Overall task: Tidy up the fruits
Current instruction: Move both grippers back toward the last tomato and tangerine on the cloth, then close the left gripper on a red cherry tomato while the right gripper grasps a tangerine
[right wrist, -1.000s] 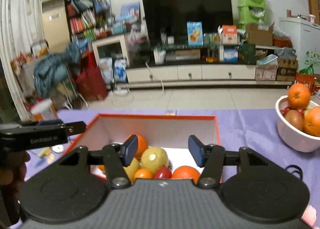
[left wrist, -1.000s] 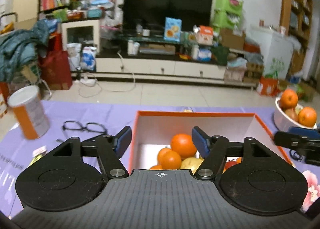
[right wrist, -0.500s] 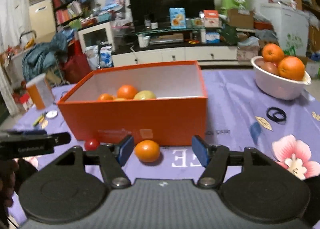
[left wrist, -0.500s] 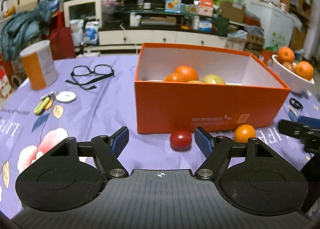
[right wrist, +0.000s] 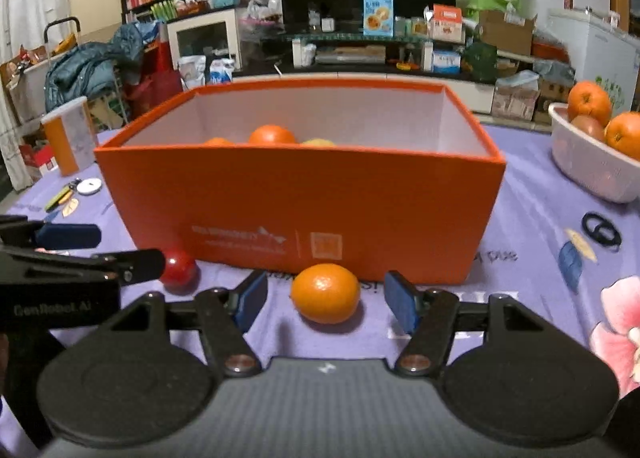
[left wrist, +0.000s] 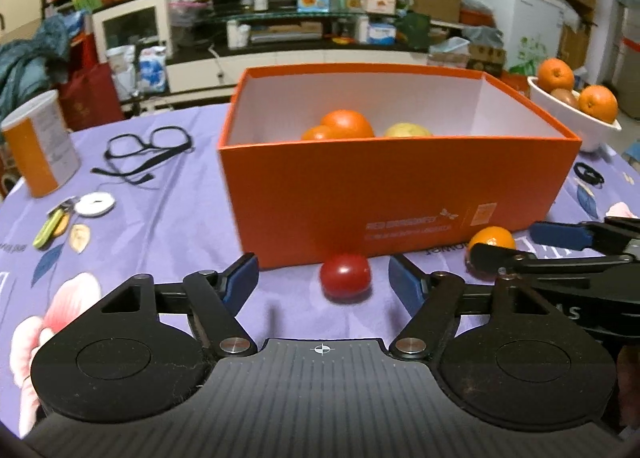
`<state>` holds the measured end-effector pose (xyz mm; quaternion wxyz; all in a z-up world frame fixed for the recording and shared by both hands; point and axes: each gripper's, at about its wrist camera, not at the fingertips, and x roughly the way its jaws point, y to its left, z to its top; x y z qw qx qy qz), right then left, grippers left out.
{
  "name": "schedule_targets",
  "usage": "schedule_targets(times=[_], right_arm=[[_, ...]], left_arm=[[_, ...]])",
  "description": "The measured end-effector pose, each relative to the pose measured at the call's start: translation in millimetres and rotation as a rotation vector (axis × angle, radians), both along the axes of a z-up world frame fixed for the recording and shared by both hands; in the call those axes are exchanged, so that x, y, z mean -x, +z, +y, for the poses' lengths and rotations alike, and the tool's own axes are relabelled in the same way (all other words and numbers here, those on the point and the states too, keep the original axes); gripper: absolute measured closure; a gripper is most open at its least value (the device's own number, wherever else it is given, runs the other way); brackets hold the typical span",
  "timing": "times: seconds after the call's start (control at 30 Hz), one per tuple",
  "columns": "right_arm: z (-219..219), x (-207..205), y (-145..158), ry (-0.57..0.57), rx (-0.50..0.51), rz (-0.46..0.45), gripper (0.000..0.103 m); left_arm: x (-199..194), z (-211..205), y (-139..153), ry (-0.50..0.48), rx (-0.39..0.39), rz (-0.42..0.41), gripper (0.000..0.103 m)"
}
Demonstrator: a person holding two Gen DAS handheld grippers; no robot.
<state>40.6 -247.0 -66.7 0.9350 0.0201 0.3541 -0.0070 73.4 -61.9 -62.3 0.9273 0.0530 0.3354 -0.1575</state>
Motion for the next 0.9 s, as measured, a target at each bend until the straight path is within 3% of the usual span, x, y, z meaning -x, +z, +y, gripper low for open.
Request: schedule_targets(times=[0.27,0.33,0.47,0.63,0.9], right_arm=[[-5,-10,-10,-0.018,-0.061,0.049,0.043],[-4,-15,-14,-0.016,-0.073,0.071,0.050],[-2,-18,-16,-0.014,-0.065,0.085,0.052],[-2,-15,-14,-0.014,-0.063,0.097,0.055],[-2,-9,-9,-0.018,-0.028,0.099,0.055]], left_arm=[[-10,-11,-13,-0.012,-0.029,0.022,0.063],[-12,-14,-17,-0.007,-0.045,0.027,0.065],[-19,-17,-24,0.011,-0.052,0.044,0.067],[-26,-21,-32,0.023,-0.039,0.077,0.098],[-22,-22,-31,0.015,-0.044,0.072,0.101]])
